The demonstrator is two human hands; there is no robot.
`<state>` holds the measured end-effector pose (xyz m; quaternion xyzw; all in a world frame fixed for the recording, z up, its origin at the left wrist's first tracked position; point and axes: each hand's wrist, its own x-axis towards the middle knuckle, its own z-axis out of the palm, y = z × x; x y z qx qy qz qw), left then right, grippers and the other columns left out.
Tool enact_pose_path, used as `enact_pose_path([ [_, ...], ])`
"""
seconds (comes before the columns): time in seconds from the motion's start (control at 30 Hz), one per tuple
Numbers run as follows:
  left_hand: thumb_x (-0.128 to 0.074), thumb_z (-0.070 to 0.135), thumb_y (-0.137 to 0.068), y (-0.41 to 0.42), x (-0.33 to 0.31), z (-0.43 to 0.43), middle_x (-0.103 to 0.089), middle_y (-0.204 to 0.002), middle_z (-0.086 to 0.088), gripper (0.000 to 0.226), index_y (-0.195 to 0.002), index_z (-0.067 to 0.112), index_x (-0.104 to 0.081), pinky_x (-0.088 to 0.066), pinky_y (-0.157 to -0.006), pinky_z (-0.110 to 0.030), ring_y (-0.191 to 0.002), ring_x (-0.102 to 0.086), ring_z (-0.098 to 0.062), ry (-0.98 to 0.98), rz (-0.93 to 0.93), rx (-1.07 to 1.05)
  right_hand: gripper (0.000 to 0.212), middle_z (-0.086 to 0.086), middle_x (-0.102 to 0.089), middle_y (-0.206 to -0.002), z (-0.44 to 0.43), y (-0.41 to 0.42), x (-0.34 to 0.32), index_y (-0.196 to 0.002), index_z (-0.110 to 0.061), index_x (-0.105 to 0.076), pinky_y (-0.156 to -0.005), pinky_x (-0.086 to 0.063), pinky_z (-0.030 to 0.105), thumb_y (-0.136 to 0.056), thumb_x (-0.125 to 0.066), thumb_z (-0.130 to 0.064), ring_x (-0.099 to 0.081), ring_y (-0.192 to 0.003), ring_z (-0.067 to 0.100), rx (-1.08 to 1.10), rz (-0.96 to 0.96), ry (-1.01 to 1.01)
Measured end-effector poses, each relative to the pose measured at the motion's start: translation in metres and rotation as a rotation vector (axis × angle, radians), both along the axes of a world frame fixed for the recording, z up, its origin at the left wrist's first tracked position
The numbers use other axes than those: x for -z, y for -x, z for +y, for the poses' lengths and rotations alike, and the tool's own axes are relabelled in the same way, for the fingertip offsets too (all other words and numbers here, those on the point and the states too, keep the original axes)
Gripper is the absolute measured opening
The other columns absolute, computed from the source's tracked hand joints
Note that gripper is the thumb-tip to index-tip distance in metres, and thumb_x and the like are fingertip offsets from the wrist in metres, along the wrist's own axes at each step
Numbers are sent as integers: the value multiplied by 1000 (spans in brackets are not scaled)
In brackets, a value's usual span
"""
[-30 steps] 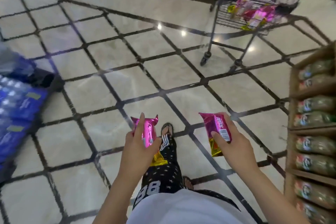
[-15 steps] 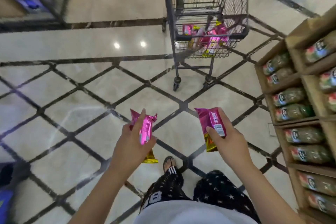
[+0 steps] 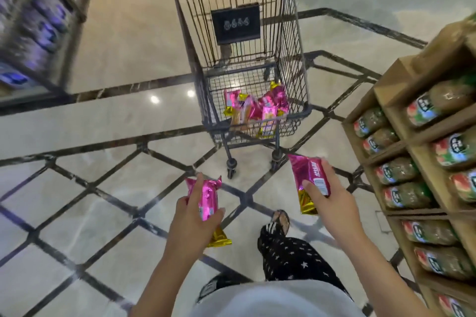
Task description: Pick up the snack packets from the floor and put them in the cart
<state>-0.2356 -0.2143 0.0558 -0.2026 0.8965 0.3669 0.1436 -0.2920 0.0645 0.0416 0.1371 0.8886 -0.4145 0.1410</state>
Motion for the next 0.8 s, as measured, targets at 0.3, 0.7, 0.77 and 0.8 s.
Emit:
enact_pose_path([
  [0.3, -63, 50, -89, 149, -31, 54, -46, -127, -6, 86, -147, 58, 0, -40, -85, -27, -110, -50, -20, 31, 97, 105, 68, 4, -62, -97, 24, 142, -17, -151, -46, -16, -69, -51, 35, -94, -51, -52, -60, -84, 21, -61, 58, -5],
  [0.7, -59, 54, -91, 304, -2, 33, -41, -147, -8, 88, -151, 53, 7, -36, -84, -24, -124, -49, -22, 56, -35, 262, 66, 2, -63, -103, -11, 273, -1, -153, -35, -16, -71, -42, 27, -97, -46, -53, -57, -85, 18, -145, -43, -62],
  [0.77, -55, 57, -92, 332, -1, 25, -39, -148, -10, 87, -150, 54, 9, -39, -85, -27, -125, -51, -25, 71, -61, 291, 69, 4, -65, -111, -28, 297, 7, -154, -35, -13, -77, -50, 32, -96, -42, -58, -61, -93, 22, -178, -51, -118],
  [0.8, -53, 58, -92, 346, -1, 23, -38, -149, -11, 85, -150, 53, 9, -41, -88, -29, -125, -52, -27, 71, -69, 298, 70, 6, -65, -112, -35, 309, 12, -154, -35, -11, -79, -52, 34, -95, -40, -60, -62, -95, 25, -202, -61, -160],
])
